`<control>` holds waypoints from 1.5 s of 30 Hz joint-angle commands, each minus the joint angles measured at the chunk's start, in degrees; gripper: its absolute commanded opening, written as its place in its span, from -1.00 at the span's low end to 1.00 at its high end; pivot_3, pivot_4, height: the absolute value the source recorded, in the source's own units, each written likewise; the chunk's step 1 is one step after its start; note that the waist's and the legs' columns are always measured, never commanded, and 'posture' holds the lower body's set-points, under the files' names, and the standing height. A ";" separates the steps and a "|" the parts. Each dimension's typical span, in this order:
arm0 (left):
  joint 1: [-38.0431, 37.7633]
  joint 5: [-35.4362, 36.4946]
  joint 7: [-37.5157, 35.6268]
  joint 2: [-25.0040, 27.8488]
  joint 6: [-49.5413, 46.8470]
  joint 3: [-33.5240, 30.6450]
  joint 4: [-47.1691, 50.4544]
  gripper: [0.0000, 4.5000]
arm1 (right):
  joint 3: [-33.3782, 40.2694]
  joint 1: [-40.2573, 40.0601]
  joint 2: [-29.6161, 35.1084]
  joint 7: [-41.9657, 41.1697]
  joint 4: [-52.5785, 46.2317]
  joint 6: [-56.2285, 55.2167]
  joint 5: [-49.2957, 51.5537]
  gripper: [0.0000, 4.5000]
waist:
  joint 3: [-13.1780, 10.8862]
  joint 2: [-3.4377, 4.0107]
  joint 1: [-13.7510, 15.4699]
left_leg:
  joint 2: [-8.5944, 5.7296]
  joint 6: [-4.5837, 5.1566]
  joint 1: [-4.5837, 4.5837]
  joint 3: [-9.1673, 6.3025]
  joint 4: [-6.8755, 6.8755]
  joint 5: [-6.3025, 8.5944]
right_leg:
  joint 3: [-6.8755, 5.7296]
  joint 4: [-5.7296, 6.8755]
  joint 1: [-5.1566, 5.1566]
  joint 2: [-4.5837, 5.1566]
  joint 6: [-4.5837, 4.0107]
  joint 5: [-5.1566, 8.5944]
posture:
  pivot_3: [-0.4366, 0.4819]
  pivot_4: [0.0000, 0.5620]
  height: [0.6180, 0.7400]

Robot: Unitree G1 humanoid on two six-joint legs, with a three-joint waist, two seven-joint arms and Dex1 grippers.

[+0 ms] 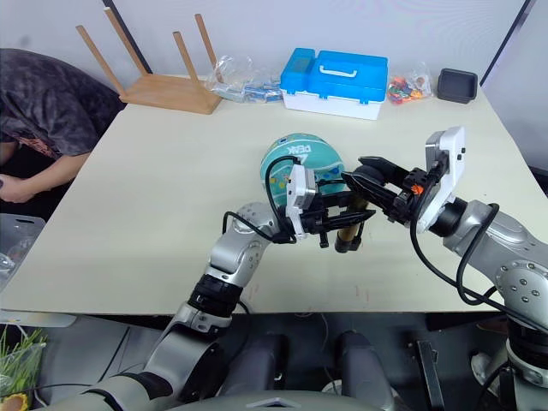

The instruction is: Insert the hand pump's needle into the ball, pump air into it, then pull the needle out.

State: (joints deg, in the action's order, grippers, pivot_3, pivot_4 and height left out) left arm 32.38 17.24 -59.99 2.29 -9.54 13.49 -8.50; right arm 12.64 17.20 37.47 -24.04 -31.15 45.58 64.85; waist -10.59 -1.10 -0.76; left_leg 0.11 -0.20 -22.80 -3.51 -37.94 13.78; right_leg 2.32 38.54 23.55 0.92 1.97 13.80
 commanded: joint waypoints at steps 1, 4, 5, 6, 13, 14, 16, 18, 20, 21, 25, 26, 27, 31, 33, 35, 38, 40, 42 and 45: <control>0.63 1.46 0.09 -0.34 0.20 0.29 2.21 -0.53 | -0.18 0.85 1.26 -1.41 -1.64 -0.22 -0.70 -0.08 | 0.00 0.00 0.00 | 0.00 0.00 0.00 0.00 0.00 0.00 | 0.00 0.00 0.00 0.00 0.00 0.00 | -0.05 -0.47 1.00; 0.67 1.57 0.12 -0.16 0.18 0.39 2.18 -0.53 | -0.70 0.77 1.71 -2.13 -1.77 -0.26 -1.78 -0.08 | 0.00 0.00 -0.01 | 0.00 0.00 0.00 0.00 0.00 0.00 | 0.00 0.00 0.00 0.00 0.00 0.00 | -0.05 -0.47 1.00; 0.63 1.59 0.18 -0.10 0.13 0.47 2.27 -0.53 | -0.80 0.74 1.76 -2.28 -1.83 -0.26 -1.98 -0.08 | 0.00 0.00 0.00 | 0.00 0.00 0.00 0.00 0.00 0.00 | 0.00 0.00 0.00 0.00 0.00 0.00 | -0.05 -0.47 1.00; 0.56 1.55 0.22 -0.02 0.10 0.55 2.30 -0.53 | -0.83 0.76 1.78 -2.40 -1.90 -0.25 -2.07 -0.08 | 0.00 0.00 0.00 | 0.00 0.00 0.00 0.00 0.00 0.00 | 0.00 -0.01 0.00 0.00 0.01 0.01 | -0.05 -0.47 1.00; -0.01 4.83 -0.58 2.46 -6.61 -0.92 4.31 -0.09 | -1.11 1.98 2.88 -3.60 -1.20 -0.13 -3.34 -0.08 | 0.00 0.00 -0.05 | 0.00 0.00 0.00 -0.01 0.00 0.00 | -0.01 -0.01 0.01 0.00 0.01 0.01 | -0.05 -0.47 1.00; -0.24 5.41 -1.00 3.52 -7.92 -1.24 5.12 0.10 | -1.12 2.40 3.10 -3.83 -0.93 -0.03 -3.41 -0.08 | 0.00 0.00 -0.14 | 0.00 0.00 0.00 0.00 0.00 0.00 | 0.00 -0.01 0.01 0.00 0.01 0.01 | -0.05 -0.47 1.00; -1.06 6.44 -2.77 6.75 -10.77 -1.24 6.74 0.43 | -1.00 3.63 3.52 -4.13 -0.28 0.47 -3.14 -0.08 | 0.00 0.01 -0.26 | 0.02 0.00 0.00 0.00 0.00 0.00 | 0.00 -0.01 0.02 -0.02 0.01 0.01 | -0.05 -0.47 1.00; -2.18 6.94 -4.55 9.97 -12.46 -0.80 7.69 0.87 | -0.82 4.96 3.92 -4.28 0.30 1.15 -2.45 -0.08 | -0.01 0.02 -0.43 | 0.06 0.00 0.04 0.01 0.05 0.00 | 0.01 0.00 0.03 -0.06 0.00 0.02 | -0.05 -0.47 1.00; -3.79 5.73 -6.58 13.06 -11.62 0.27 6.81 0.90 | -0.70 6.47 4.62 -4.76 0.84 2.03 -1.63 -0.08 | -0.01 0.02 -0.23 | 0.06 0.00 0.01 -0.02 0.05 0.00 | -0.02 -0.02 0.03 -0.05 0.00 0.02 | -0.05 -0.47 1.00; -4.34 4.65 -7.04 13.91 -10.58 0.82 5.28 0.90 | -0.57 7.27 4.85 -4.78 1.18 2.50 -1.19 -0.08 | -0.01 0.02 -0.25 | 0.05 0.00 0.00 -0.01 0.05 0.00 | -0.02 -0.03 0.04 -0.04 0.00 0.02 | -0.05 -0.47 1.00; -4.05 -0.35 -5.46 12.86 -3.70 2.81 -2.20 0.90 | -0.52 9.43 4.99 -4.07 2.16 3.84 -0.12 -0.08 | -0.01 0.02 0.17 | 0.04 0.00 -0.01 0.02 0.04 0.00 | -0.01 -0.06 0.03 0.00 0.00 0.01 | -0.05 -0.47 1.00; -3.85 -1.08 -5.28 12.20 -2.48 3.15 -3.73 0.90 | -0.60 9.69 4.91 -3.80 2.21 4.10 0.00 -0.08 | -0.01 0.02 0.26 | 0.04 0.00 -0.03 0.01 0.04 0.00 | -0.02 -0.06 0.03 0.02 0.00 0.01 | -0.05 -0.47 1.00; -3.69 -1.60 -5.26 11.74 -1.53 3.34 -4.85 0.90 | -0.63 9.86 4.84 -3.61 2.24 4.31 0.08 -0.08 | -0.01 0.02 0.27 | 0.03 0.00 -0.06 0.00 0.03 0.00 | -0.03 -0.08 0.03 0.03 0.00 0.00 | -0.05 -0.47 1.00; -2.74 -4.49 -3.51 8.96 2.85 4.32 -9.53 0.90 | -1.27 10.08 4.26 -2.91 1.90 4.60 -0.37 -0.08 | -0.01 0.02 0.14 | 0.05 0.07 -0.10 0.02 0.04 0.04 | -0.01 -0.17 0.03 0.06 0.02 -0.02 | -0.05 -0.47 1.00; -2.31 -4.64 -3.23 7.89 3.51 4.18 -10.71 0.90 | -1.40 10.24 3.98 -2.68 1.78 4.75 -0.50 -0.08 | -0.01 0.02 0.07 | 0.04 0.08 -0.10 0.02 0.04 0.05 | -0.01 -0.17 0.04 0.05 0.02 -0.02 | -0.05 -0.47 1.00; -1.84 -4.39 -3.14 7.31 3.36 3.81 -10.97 0.64 | -1.49 10.45 3.64 -2.45 1.62 4.83 -0.57 -0.08 | -0.01 0.02 -0.05 | 0.04 0.08 -0.09 0.02 0.04 0.05 | -0.01 -0.17 0.04 0.03 0.02 -0.02 | -0.05 -0.47 1.00; -1.38 -4.56 -2.87 6.91 3.30 3.57 -11.45 0.21 | -1.78 10.84 3.16 -2.18 1.60 4.77 -0.74 -0.08 | -0.01 0.02 -0.05 | 0.05 0.08 -0.09 0.02 0.04 0.05 | -0.01 -0.16 0.04 0.02 0.02 -0.02 | -0.05 -0.47 1.00; -1.17 -4.39 -2.93 6.67 2.97 3.55 -11.63 0.16 | -1.86 10.95 2.80 -2.09 1.55 4.71 -0.77 -0.08 | -0.01 0.02 -0.04 | 0.05 0.08 -0.08 0.02 0.04 0.05 | -0.01 -0.16 0.04 0.01 0.02 -0.02 | -0.05 -0.47 1.00; -0.92 -4.30 -2.99 6.46 2.81 3.56 -11.87 0.16 | -1.93 10.94 2.54 -2.10 1.48 4.66 -0.90 -0.08 | -0.01 0.02 -0.02 | 0.05 0.08 -0.08 0.02 0.04 0.05 | -0.02 -0.16 0.04 0.01 0.02 -0.02 | -0.05 -0.47 1.00; -0.64 -4.25 -2.98 6.16 2.61 3.56 -11.95 0.16 | -1.96 10.70 2.38 -2.13 1.28 4.58 -1.07 -0.08 | -0.01 0.02 -0.01 | 0.04 0.08 -0.09 0.03 0.04 0.05 | -0.01 -0.16 0.04 0.02 0.02 -0.02 | -0.05 -0.47 1.00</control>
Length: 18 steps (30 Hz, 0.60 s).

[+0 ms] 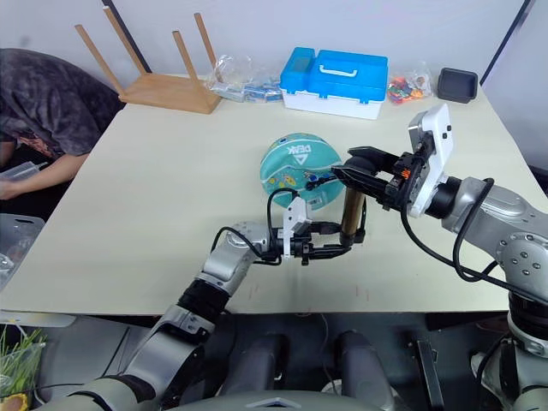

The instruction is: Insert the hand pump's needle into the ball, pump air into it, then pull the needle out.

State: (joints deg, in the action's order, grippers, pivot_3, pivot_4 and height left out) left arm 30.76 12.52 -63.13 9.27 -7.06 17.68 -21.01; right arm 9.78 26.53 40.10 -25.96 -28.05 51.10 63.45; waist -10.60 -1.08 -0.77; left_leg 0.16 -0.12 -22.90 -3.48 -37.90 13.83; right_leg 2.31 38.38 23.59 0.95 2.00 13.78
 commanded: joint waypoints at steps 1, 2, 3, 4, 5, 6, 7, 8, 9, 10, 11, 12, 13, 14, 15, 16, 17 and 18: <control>1.04 0.44 0.22 -0.90 0.12 -0.65 0.53 0.16 | 0.88 1.30 -0.30 -0.23 -1.87 -0.98 0.26 -0.08 | 0.00 0.00 0.01 | 0.00 0.00 0.00 0.00 0.00 0.00 | 0.00 0.00 0.00 0.00 0.00 0.00 | -0.05 -0.47 1.00; 1.00 0.42 0.24 -0.92 0.08 -0.64 0.57 0.16 | 0.87 1.22 -0.34 -0.21 -1.97 -0.99 0.23 -0.08 | 0.00 0.00 0.01 | 0.00 0.00 0.00 0.00 0.00 0.00 | 0.00 0.00 0.00 0.00 0.00 0.00 | -0.05 -0.47 1.00; 0.93 0.38 0.21 -0.89 0.05 -0.57 0.68 0.16 | 0.88 1.08 -0.36 -0.23 -2.11 -1.01 0.18 -0.08 | 0.00 0.00 0.00 | 0.00 0.00 0.00 -0.01 0.00 0.00 | -0.01 0.00 0.00 0.00 0.00 0.00 | -0.05 -0.47 1.00; 0.87 0.31 0.22 -0.88 0.05 -0.51 0.74 0.16 | 0.90 0.99 -0.39 -0.24 -2.20 -1.01 0.14 -0.08 | 0.00 0.00 -0.01 | 0.00 0.00 0.00 -0.01 0.00 0.00 | -0.01 0.00 0.00 0.00 0.00 0.00 | -0.05 -0.47 1.00; 0.81 0.26 0.21 -0.86 0.04 -0.47 0.82 0.16 | 0.93 0.93 -0.41 -0.24 -2.29 -1.00 0.13 -0.08 | 0.00 0.00 -0.02 | 0.00 0.00 0.00 -0.01 0.00 0.00 | -0.01 0.00 0.00 -0.01 0.00 0.00 | -0.05 -0.47 1.00; 0.72 0.22 0.22 -0.83 0.02 -0.43 0.95 0.16 | 0.98 0.86 -0.45 -0.22 -2.40 -0.97 0.20 -0.08 | 0.00 0.00 -0.02 | 0.00 0.00 0.01 -0.01 0.00 0.00 | -0.01 0.00 0.00 -0.01 0.00 0.00 | -0.05 -0.47 1.00; 0.64 0.13 0.30 -0.80 0.00 -0.38 1.05 0.16 | 1.04 0.79 -0.49 -0.20 -2.52 -0.95 0.27 -0.08 | 0.00 0.00 -0.01 | 0.00 0.00 0.01 -0.01 0.00 0.00 | -0.01 0.00 0.00 -0.01 0.00 0.00 | -0.05 -0.47 1.00; 0.59 0.04 0.36 -0.78 -0.01 -0.32 1.09 0.16 | 1.08 0.72 -0.52 -0.17 -2.63 -0.93 0.34 -0.08 | 0.00 0.00 -0.01 | 0.00 0.00 0.01 -0.01 0.00 0.00 | -0.01 0.00 0.00 -0.01 0.00 0.00 | -0.05 -0.47 1.00; 0.52 -0.01 0.41 -0.76 -0.02 -0.26 1.16 0.16 | 1.13 0.64 -0.54 -0.14 -2.75 -0.92 0.40 -0.08 | 0.00 0.00 -0.01 | 0.00 0.00 0.01 -0.01 0.00 0.00 | -0.01 0.00 0.00 -0.01 0.00 0.00 | -0.05 -0.47 1.00; 0.63 -0.21 0.52 -0.75 0.09 -0.20 0.88 0.16 | 1.12 0.67 -0.55 -0.20 -2.73 -0.91 0.41 -0.08 | 0.00 0.00 -0.01 | 0.00 0.00 0.01 -0.01 0.00 0.00 | 0.00 0.00 0.00 -0.01 0.00 0.00 | -0.05 -0.47 1.00; 0.70 -0.31 0.56 -0.74 0.10 -0.16 0.71 0.16 | 1.13 0.69 -0.56 -0.23 -2.71 -0.89 0.45 -0.08 | 0.00 0.00 -0.01 | 0.00 0.00 0.01 0.00 0.00 0.00 | 0.00 0.00 0.00 -0.01 0.00 0.00 | -0.05 -0.47 1.00; 0.79 -0.41 0.58 -0.73 0.14 -0.13 0.54 0.16 | 1.12 0.74 -0.57 -0.27 -2.63 -0.87 0.47 -0.08 | 0.00 0.00 0.00 | 0.00 0.00 0.01 0.00 0.00 0.00 | 0.00 0.00 0.00 -0.01 0.00 0.00 | -0.05 -0.47 1.00; 0.89 -0.48 0.60 -0.74 0.16 -0.12 0.38 0.16 | 1.07 0.80 -0.56 -0.33 -2.56 -0.85 0.42 -0.08 | 0.00 0.00 -0.01 | 0.00 0.00 0.01 -0.01 0.00 0.00 | 0.00 0.00 0.00 -0.01 0.00 0.00 | -0.05 -0.47 1.00; 0.94 -0.54 0.60 -0.72 0.16 -0.11 0.26 0.16 | 1.04 0.83 -0.55 -0.36 -2.55 -0.83 0.40 -0.08 | 0.00 0.00 -0.01 | 0.00 0.00 0.01 -0.01 0.00 0.00 | -0.01 0.00 0.00 -0.01 0.00 0.00 | -0.05 -0.47 1.00; 1.05 -0.75 0.51 -0.64 0.26 -0.03 0.03 0.16 | 1.01 0.93 -0.59 -0.36 -2.47 -0.82 0.42 -0.08 | 0.00 0.00 -0.01 | 0.00 0.00 0.01 -0.01 0.00 0.00 | -0.01 0.00 0.00 -0.01 0.00 0.00 | -0.05 -0.47 1.00; 1.19 -1.04 0.49 -0.56 0.35 0.05 -0.27 0.16 | 0.96 1.05 -0.61 -0.37 -2.36 -0.81 0.38 -0.08 | 0.00 0.00 -0.01 | 0.00 0.00 0.01 -0.01 0.00 0.00 | -0.01 0.00 0.00 -0.01 0.00 0.00 | -0.05 -0.47 1.00; 1.29 -1.26 0.46 -0.51 0.49 0.07 -0.51 0.16 | 0.89 1.15 -0.61 -0.41 -2.27 -0.80 0.31 -0.08 | 0.00 0.00 -0.01 | 0.00 0.00 0.01 -0.01 0.00 0.00 | -0.01 0.00 0.00 -0.01 0.00 0.00 | -0.05 -0.47 1.00; 1.40 -1.35 0.44 -0.53 0.54 0.02 -0.71 0.16 | 0.84 1.24 -0.62 -0.45 -2.21 -0.81 0.24 -0.08 | 0.00 0.00 -0.02 | 0.00 0.00 0.01 -0.01 0.00 0.00 | -0.01 0.00 0.00 -0.01 0.00 0.00 | -0.05 -0.47 1.00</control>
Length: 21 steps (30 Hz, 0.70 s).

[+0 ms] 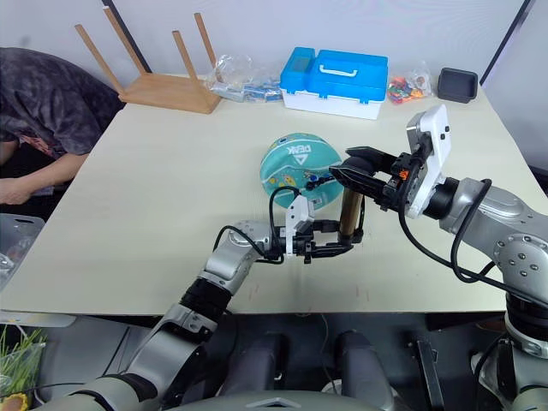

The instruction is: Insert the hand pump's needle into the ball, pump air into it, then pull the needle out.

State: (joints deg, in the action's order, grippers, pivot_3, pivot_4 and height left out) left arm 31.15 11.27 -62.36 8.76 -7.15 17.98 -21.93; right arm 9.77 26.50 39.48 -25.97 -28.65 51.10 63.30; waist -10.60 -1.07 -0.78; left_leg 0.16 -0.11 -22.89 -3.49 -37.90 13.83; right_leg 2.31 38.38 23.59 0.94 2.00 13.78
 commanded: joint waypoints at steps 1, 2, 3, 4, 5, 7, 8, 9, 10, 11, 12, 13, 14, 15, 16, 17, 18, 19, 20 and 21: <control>1.08 -0.12 -0.34 -0.07 0.69 -0.33 0.08 0.16 | 0.82 1.31 -0.02 -0.46 -1.58 -0.80 0.40 -0.08 | 0.00 0.00 -0.01 | 0.00 0.00 0.00 0.00 0.00 0.00 | 0.00 0.00 0.00 0.00 0.00 0.00 | -0.05 -0.47 1.00; 1.17 -0.08 -0.37 -0.12 0.70 -0.41 -0.01 0.16 | 0.78 1.33 -0.01 -0.49 -1.58 -0.81 0.35 -0.08 | 0.00 0.00 0.00 | 0.00 0.00 0.00 0.00 0.00 0.00 | 0.00 0.00 0.00 0.00 0.00 0.00 | -0.05 -0.47 1.00; 1.25 -0.07 -0.39 -0.16 0.71 -0.45 -0.09 0.16 | 0.73 1.34 0.02 -0.54 -1.58 -0.81 0.28 -0.08 | 0.00 0.00 0.00 | 0.00 0.00 0.00 0.00 0.00 0.00 | 0.00 0.00 0.00 0.00 0.00 0.00 | -0.05 -0.47 1.00; 1.35 -0.07 -0.43 -0.18 0.73 -0.49 -0.17 0.16 | 0.70 1.36 0.04 -0.58 -1.57 -0.79 0.27 -0.08 | 0.00 0.00 0.00 | 0.00 0.00 0.00 0.00 0.00 0.00 | 0.00 0.00 0.00 0.00 0.00 0.00 | -0.05 -0.47 1.00; 1.31 -0.03 -0.42 -0.21 0.63 -0.50 -0.01 0.16 | 0.72 1.33 0.09 -0.60 -1.63 -0.77 0.27 -0.08 | 0.00 0.00 0.00 | 0.00 0.00 0.00 0.00 0.00 0.00 | 0.00 0.00 0.00 0.00 0.00 0.00 | -0.05 -0.47 1.00; 1.21 0.03 -0.44 -0.24 0.59 -0.51 0.25 0.16 | 0.70 1.27 0.14 -0.63 -1.76 -0.76 0.25 -0.08 | 0.00 0.00 0.00 | 0.00 0.00 0.00 0.00 0.00 0.00 | 0.00 0.00 0.00 0.00 0.00 0.00 | -0.05 -0.47 1.00; 1.15 0.11 -0.47 -0.25 0.53 -0.53 0.41 0.16 | 0.65 1.25 0.13 -0.64 -1.80 -0.77 0.20 -0.08 | 0.00 0.00 0.00 | 0.01 0.00 0.00 0.00 0.00 0.00 | 0.00 0.00 0.00 0.00 0.00 0.00 | -0.05 -0.47 1.00; 1.10 0.15 -0.50 -0.25 0.47 -0.54 0.54 0.16 | 0.59 1.23 0.12 -0.65 -1.83 -0.78 0.14 -0.08 | 0.00 0.00 0.00 | 0.00 0.00 0.00 0.00 0.00 0.00 | 0.00 0.00 0.00 0.00 0.00 0.00 | -0.05 -0.47 1.00; 0.98 0.21 -0.51 -0.25 0.38 -0.51 0.81 0.16 | 0.57 1.09 0.14 -0.66 -1.98 -0.80 0.09 -0.08 | 0.00 0.00 0.00 | 0.00 0.00 0.00 0.00 0.00 0.00 | 0.00 0.00 0.00 0.00 0.00 0.00 | -0.05 -0.47 1.00; 0.88 0.37 -0.53 -0.31 0.21 -0.53 1.12 0.16 | 0.53 0.97 0.12 -0.64 -2.12 -0.81 0.07 -0.08 | 0.00 0.00 0.00 | 0.00 0.00 0.00 0.00 0.00 0.00 | 0.00 0.00 0.00 0.00 0.00 0.00 | -0.05 -0.47 1.00; 0.78 0.48 -0.54 -0.35 0.09 -0.54 1.36 0.16 | 0.53 0.85 0.12 -0.62 -2.24 -0.82 0.08 -0.08 | 0.00 0.00 0.00 | 0.00 0.00 0.00 0.00 0.00 0.00 | 0.00 0.00 0.00 0.00 0.00 0.00 | -0.05 -0.47 1.00; 0.73 0.57 -0.56 -0.37 -0.02 -0.54 1.57 0.16 | 0.50 0.76 0.12 -0.60 -2.34 -0.82 0.06 -0.08 | 0.00 0.00 0.00 | 0.00 0.00 0.00 0.00 0.00 0.00 | 0.00 0.00 0.00 0.00 0.00 0.00 | -0.05 -0.47 1.00; 0.71 0.61 -0.57 -0.38 -0.08 -0.53 1.68 0.16 | 0.47 0.72 0.12 -0.59 -2.38 -0.82 0.05 -0.08 | 0.00 0.00 0.00 | 0.00 0.00 0.00 0.00 0.00 0.00 | 0.00 0.00 0.00 0.00 0.00 0.00 | -0.05 -0.47 1.00; 0.71 0.65 -0.58 -0.42 -0.14 -0.52 1.82 0.16 | 0.43 0.57 0.13 -0.58 -2.51 -0.81 0.04 -0.08 | 0.00 0.00 0.00 | 0.00 0.00 0.00 0.00 0.00 0.00 | 0.00 0.00 0.00 0.00 0.00 0.00 | -0.05 -0.47 1.00; 0.73 0.72 -0.60 -0.46 -0.18 -0.53 1.90 0.16 | 0.36 0.47 0.17 -0.61 -2.60 -0.81 -0.02 -0.08 | 0.00 0.00 0.00 | 0.00 0.00 0.00 0.00 0.00 0.00 | 0.00 0.00 0.00 0.00 0.00 0.00 | -0.05 -0.47 1.00; 0.74 0.76 -0.61 -0.49 -0.22 -0.54 1.95 0.16 | 0.33 0.41 0.19 -0.62 -2.66 -0.81 -0.06 -0.08 | 0.00 0.00 0.00 | 0.00 0.00 0.00 0.00 0.00 0.00 | 0.00 0.00 0.00 0.00 0.00 0.00 | -0.05 -0.47 1.00; 0.76 0.76 -0.63 -0.48 -0.23 -0.55 1.91 0.16 | 0.31 0.38 0.19 -0.61 -2.71 -0.79 -0.05 -0.08 | 0.00 0.00 0.00 | 0.00 0.00 0.00 0.00 0.00 0.00 | 0.00 0.00 0.00 0.00 0.00 0.00 | -0.05 -0.47 1.00; 0.79 0.70 -0.71 -0.44 -0.17 -0.52 1.76 0.16 | 0.28 0.39 0.19 -0.62 -2.70 -0.77 -0.06 -0.08 | 0.00 0.00 0.00 | 0.00 0.00 0.00 0.00 0.00 0.00 | 0.00 0.00 0.00 0.00 0.00 0.00 | -0.05 -0.47 1.00; 0.81 0.66 -0.76 -0.40 -0.12 -0.49 1.65 0.16 | 0.27 0.39 0.18 -0.62 -2.69 -0.76 -0.06 -0.08 | 0.00 0.00 -0.01 | 0.00 0.00 0.00 0.00 0.00 0.00 | 0.00 0.00 0.00 0.00 0.00 0.00 | -0.05 -0.47 1.00; 0.84 0.66 -0.79 -0.41 -0.07 -0.52 1.58 0.16 | 0.24 0.41 0.20 -0.64 -2.66 -0.76 -0.14 -0.08 | 0.00 0.00 -0.01 | 0.00 0.00 0.00 0.00 0.00 0.00 | 0.00 0.00 0.00 0.00 0.00 0.00 | -0.05 -0.47 1.00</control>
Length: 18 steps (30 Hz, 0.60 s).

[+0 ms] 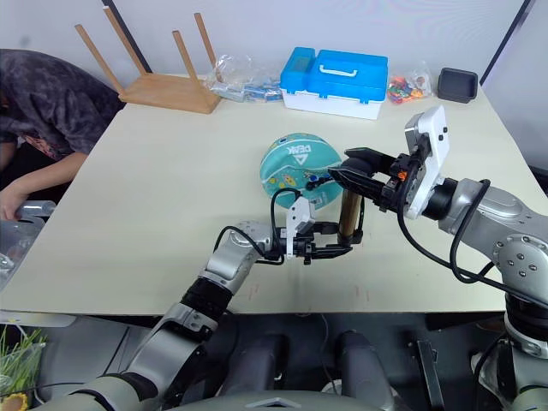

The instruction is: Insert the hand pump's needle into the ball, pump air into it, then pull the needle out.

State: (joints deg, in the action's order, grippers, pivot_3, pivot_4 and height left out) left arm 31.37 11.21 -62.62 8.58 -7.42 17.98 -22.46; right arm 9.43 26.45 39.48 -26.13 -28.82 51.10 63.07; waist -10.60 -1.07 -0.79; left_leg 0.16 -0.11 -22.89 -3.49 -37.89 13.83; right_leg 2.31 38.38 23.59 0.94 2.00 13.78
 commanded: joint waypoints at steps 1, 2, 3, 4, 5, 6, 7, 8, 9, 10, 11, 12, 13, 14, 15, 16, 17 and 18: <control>0.65 0.80 -0.53 -0.27 0.12 -0.57 2.12 0.16 | 0.53 0.47 0.22 -0.53 -2.41 -0.76 -0.02 -0.08 | 0.00 0.00 0.00 | 0.00 0.00 0.00 0.00 0.00 0.00 | 0.00 0.00 0.00 0.00 0.00 0.00 | -0.05 -0.47 1.00; 0.71 0.82 -0.51 -0.31 0.07 -0.61 2.12 0.16 | 0.48 0.46 0.26 -0.61 -2.36 -0.77 -0.13 -0.08 | 0.00 0.00 0.00 | 0.00 0.00 0.00 0.00 0.00 0.00 | 0.00 0.00 0.00 0.00 0.00 0.00 | -0.05 -0.47 1.00; 0.76 0.84 -0.50 -0.35 0.04 -0.63 2.07 0.16 | 0.45 0.49 0.26 -0.63 -2.31 -0.76 -0.17 -0.08 | 0.00 0.00 0.00 | 0.00 0.00 0.00 0.00 0.00 0.00 | 0.00 0.00 0.00 0.00 0.00 0.00 | -0.05 -0.47 1.00; 0.81 0.81 -0.50 -0.36 0.08 -0.62 1.98 0.16 | 0.43 0.53 0.23 -0.67 -2.29 -0.74 -0.20 -0.08 | 0.00 0.00 0.00 | 0.00 0.00 0.00 0.00 0.00 0.00 | 0.00 0.00 0.00 0.00 0.00 0.00 | -0.05 -0.47 1.00; 0.85 0.78 -0.49 -0.37 0.11 -0.63 1.88 0.16 | 0.42 0.56 0.21 -0.72 -2.27 -0.74 -0.25 -0.08 | 0.00 0.00 0.00 | 0.00 0.00 0.00 0.00 0.00 0.00 | 0.00 0.00 0.00 0.00 0.00 0.00 | -0.05 -0.47 1.00; 0.89 0.76 -0.48 -0.38 0.15 -0.63 1.78 0.16 | 0.42 0.59 0.17 -0.75 -2.25 -0.73 -0.28 -0.08 | 0.00 0.00 0.00 | 0.00 0.00 0.00 0.00 0.00 0.00 | 0.00 0.00 0.00 0.00 0.00 0.00 | -0.05 -0.47 1.00; 0.93 0.73 -0.44 -0.39 0.16 -0.65 1.69 0.16 | 0.41 0.59 0.16 -0.82 -2.25 -0.75 -0.33 -0.08 | 0.00 0.00 0.00 | 0.00 0.00 0.00 0.00 0.00 0.00 | 0.00 0.00 0.00 0.00 0.00 0.00 | -0.05 -0.47 1.00; 0.96 0.72 -0.41 -0.40 0.18 -0.67 1.63 0.16 | 0.40 0.59 0.15 -0.87 -2.25 -0.76 -0.35 -0.08 | 0.00 0.00 0.00 | 0.00 0.00 0.00 0.00 0.00 0.00 | 0.00 0.00 0.00 0.00 0.00 0.00 | -0.05 -0.47 1.00; 0.98 0.69 -0.38 -0.39 0.19 -0.68 1.58 0.16 | 0.39 0.60 0.14 -0.93 -2.26 -0.75 -0.37 -0.08 | 0.00 0.00 0.00 | 0.00 0.00 0.00 0.00 0.00 0.00 | 0.00 0.00 0.00 0.00 0.00 0.00 | -0.05 -0.47 1.00; 1.00 0.67 -0.36 -0.39 0.20 -0.69 1.54 0.16 | 0.39 0.60 0.12 -0.97 -2.27 -0.75 -0.40 -0.08 | 0.00 0.00 0.00 | 0.00 0.00 0.00 0.00 0.00 0.00 | 0.00 0.00 0.00 0.00 0.00 0.00 | -0.05 -0.47 1.00; 0.99 0.61 -0.31 -0.38 0.22 -0.67 1.52 0.16 | 0.41 0.61 0.09 -1.00 -2.28 -0.74 -0.42 -0.08 | 0.00 0.00 0.00 | 0.00 0.00 0.00 0.00 0.00 0.00 | 0.00 0.00 0.00 0.00 0.00 0.00 | -0.05 -0.47 1.00; 0.97 0.45 -0.27 -0.34 0.33 -0.58 1.40 0.05 | 0.43 0.62 0.06 -1.01 -2.31 -0.73 -0.43 -0.08 | 0.00 0.00 0.00 | 0.00 0.00 0.00 0.00 0.00 0.00 | 0.00 0.00 0.00 0.00 0.00 0.00 | -0.05 -0.47 1.00; 0.94 0.19 -0.22 -0.28 0.52 -0.42 1.24 -0.07 | 0.46 0.62 0.03 -0.99 -2.37 -0.71 -0.38 -0.08 | 0.00 0.00 0.00 | 0.00 0.00 0.00 0.00 0.00 0.00 | 0.00 0.00 0.00 0.00 0.00 0.00 | -0.05 -0.47 1.00; 0.91 -0.08 -0.12 -0.25 0.76 -0.28 1.08 -0.26 | 0.51 0.63 0.00 -0.95 -2.44 -0.67 -0.27 -0.08 | 0.00 0.00 0.00 | 0.00 0.00 0.00 0.00 0.00 0.00 | 0.00 0.00 0.00 0.00 0.00 0.00 | -0.05 -0.47 1.00; 0.90 -0.23 -0.02 -0.31 0.88 -0.19 0.92 -0.41 | 0.58 0.63 -0.05 -0.85 -2.54 -0.59 -0.05 -0.08 | 0.00 0.00 0.01 | 0.00 0.00 0.00 0.00 0.00 0.00 | 0.00 0.00 0.00 0.00 0.00 0.00 | -0.05 -0.47 1.00; 0.93 -0.34 0.11 -0.44 0.98 -0.17 0.75 -0.58 | 0.61 0.61 -0.07 -0.78 -2.65 -0.51 0.14 -0.08 | 0.00 0.00 0.02 | 0.00 0.00 0.00 0.00 0.00 0.00 | 0.00 0.00 0.00 0.00 0.00 0.00 | -0.05 -0.47 1.00; 1.04 -0.34 0.26 -0.68 1.00 -0.29 0.54 -0.58 | 0.59 0.62 -0.08 -0.76 -2.68 -0.42 0.25 -0.08 | 0.00 0.00 0.01 | 0.00 0.00 0.00 0.00 0.00 0.00 | 0.00 -0.01 0.00 0.00 0.00 0.00 | -0.05 -0.47 1.00; 1.15 -0.24 0.36 -0.93 0.83 -0.43 0.41 -0.58 | 0.57 0.57 -0.09 -0.75 -2.74 -0.35 0.35 -0.08 | 0.00 0.00 0.00 | 0.00 0.00 -0.01 0.00 0.00 0.00 | 0.00 -0.01 0.00 0.00 0.00 0.00 | -0.05 -0.47 1.00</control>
State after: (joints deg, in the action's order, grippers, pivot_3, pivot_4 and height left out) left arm 31.40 10.39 -62.73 8.26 -6.87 18.26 -22.48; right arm 9.28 26.45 39.42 -26.45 -28.80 51.20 62.18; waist -10.60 -1.08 -0.79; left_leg 0.16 -0.11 -22.90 -3.49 -37.89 13.83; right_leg 2.31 38.37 23.59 0.94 2.01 13.78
